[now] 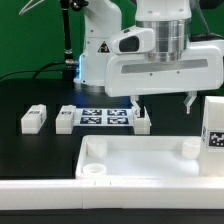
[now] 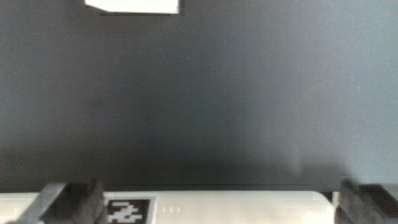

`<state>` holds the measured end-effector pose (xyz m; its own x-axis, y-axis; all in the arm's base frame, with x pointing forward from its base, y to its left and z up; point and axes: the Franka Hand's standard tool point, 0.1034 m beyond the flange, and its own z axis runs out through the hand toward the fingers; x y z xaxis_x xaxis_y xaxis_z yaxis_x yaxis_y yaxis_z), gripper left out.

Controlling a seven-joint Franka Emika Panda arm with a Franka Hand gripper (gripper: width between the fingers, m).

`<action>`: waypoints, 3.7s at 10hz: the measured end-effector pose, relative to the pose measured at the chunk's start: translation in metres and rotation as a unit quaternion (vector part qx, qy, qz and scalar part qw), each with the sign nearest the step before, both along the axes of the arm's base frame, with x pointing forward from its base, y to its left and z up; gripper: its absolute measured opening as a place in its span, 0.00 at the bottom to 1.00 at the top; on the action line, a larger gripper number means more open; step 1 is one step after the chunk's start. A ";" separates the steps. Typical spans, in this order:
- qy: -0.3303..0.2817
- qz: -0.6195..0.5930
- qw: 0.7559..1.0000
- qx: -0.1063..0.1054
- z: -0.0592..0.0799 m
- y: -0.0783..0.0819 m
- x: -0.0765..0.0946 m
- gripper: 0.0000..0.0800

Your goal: Assemble desk

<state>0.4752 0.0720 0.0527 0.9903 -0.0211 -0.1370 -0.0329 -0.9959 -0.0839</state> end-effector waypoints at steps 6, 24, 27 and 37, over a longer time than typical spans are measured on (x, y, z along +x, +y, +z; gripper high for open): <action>0.328 -0.051 0.943 0.028 -0.010 -0.027 -0.039 0.81; 0.400 -0.059 0.914 0.020 -0.041 -0.026 -0.054 0.36; 0.410 -0.075 0.907 0.059 0.022 -0.063 -0.009 0.36; 0.098 -0.087 0.990 0.050 0.111 -0.110 0.114 0.36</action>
Offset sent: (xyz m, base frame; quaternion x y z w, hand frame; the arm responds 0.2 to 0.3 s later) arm -0.0060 0.0035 -0.0031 0.0863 -0.3484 0.1088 0.9270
